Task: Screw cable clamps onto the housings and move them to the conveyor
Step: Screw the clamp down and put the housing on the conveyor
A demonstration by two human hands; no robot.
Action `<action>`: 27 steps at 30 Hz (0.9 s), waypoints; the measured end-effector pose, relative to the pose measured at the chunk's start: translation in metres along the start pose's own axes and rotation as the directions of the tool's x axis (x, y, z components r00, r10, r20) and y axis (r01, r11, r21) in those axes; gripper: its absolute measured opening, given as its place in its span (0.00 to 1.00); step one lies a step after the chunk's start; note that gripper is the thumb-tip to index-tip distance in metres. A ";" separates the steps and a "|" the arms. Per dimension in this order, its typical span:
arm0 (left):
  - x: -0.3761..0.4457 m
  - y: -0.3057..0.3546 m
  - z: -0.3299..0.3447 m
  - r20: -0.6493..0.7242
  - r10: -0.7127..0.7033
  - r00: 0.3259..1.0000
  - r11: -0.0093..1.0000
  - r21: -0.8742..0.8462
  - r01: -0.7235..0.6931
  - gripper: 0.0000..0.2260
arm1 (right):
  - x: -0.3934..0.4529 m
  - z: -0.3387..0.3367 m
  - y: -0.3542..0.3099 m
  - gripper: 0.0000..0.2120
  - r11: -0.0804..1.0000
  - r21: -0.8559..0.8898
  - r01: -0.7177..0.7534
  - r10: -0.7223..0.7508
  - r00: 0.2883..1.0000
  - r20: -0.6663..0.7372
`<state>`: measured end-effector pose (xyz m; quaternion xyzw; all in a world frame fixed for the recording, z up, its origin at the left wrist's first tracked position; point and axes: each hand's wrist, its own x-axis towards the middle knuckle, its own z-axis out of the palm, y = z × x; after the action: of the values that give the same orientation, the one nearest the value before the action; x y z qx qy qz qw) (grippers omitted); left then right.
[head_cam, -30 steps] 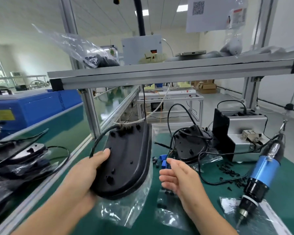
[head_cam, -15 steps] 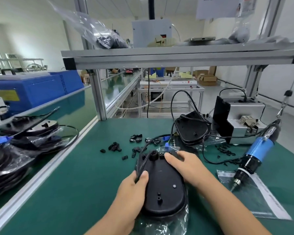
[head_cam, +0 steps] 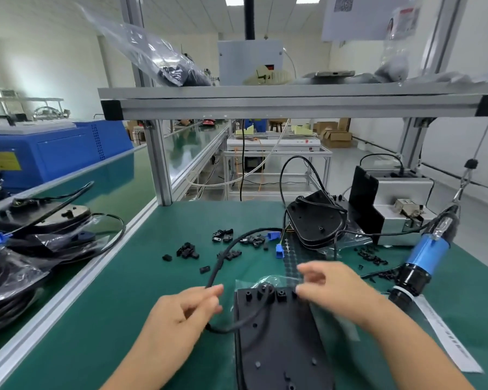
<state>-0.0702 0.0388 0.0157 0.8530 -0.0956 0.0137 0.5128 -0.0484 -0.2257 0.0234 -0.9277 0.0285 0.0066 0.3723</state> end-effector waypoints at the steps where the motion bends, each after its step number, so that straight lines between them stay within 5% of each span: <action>1: 0.002 0.001 -0.001 0.005 0.026 1.000 1.000 0.011 -0.026 0.11 | 0.008 -0.002 -0.004 0.13 0.993 0.114 0.004 0.003 0.999 -0.054; 3: 0.008 0.003 -0.002 -0.018 0.109 0.994 0.993 0.048 -0.108 0.14 | 0.029 0.002 -0.018 0.07 0.944 0.331 -0.015 0.065 0.988 -0.140; 7: 0.010 0.010 0.002 0.041 0.333 0.942 0.920 0.205 -0.334 0.22 | 0.077 0.030 -0.055 0.21 0.745 0.629 -0.224 0.246 0.968 0.054; 11: 0.013 0.000 0.006 0.070 0.420 0.905 0.883 0.199 -0.425 0.27 | 0.098 0.042 -0.079 0.10 0.600 0.787 -0.145 0.303 0.951 -0.056; 14: 0.018 -0.013 0.002 -0.009 0.324 0.946 0.945 0.046 -0.323 0.30 | 0.088 0.033 -0.085 0.12 0.713 0.699 0.056 0.236 0.920 -0.314; 17: 0.026 -0.018 0.003 0.027 0.278 0.960 0.960 0.027 -0.279 0.21 | 0.066 0.027 -0.089 0.12 0.826 0.516 0.226 0.066 0.871 -0.487; 21: 0.037 -0.016 0.009 0.078 0.203 0.976 0.979 0.003 -0.204 0.14 | 0.052 0.031 -0.096 0.07 0.841 0.430 0.328 -0.107 0.881 -0.462; 24: 0.057 -0.011 0.007 0.117 0.111 0.987 0.989 -0.110 -0.098 0.22 | 0.051 0.036 -0.097 0.11 0.891 0.333 0.309 -0.167 0.904 -0.393; 27: 0.084 -0.001 0.007 0.157 0.181 0.971 0.974 -0.164 -0.155 0.30 | 0.055 0.039 -0.093 0.19 0.944 0.196 0.265 -0.199 0.932 -0.303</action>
<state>0.0117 0.0204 0.0221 0.7986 -0.2119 -0.0233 0.5628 0.0121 -0.1345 0.0574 -0.8657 -0.0291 -0.1721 0.4691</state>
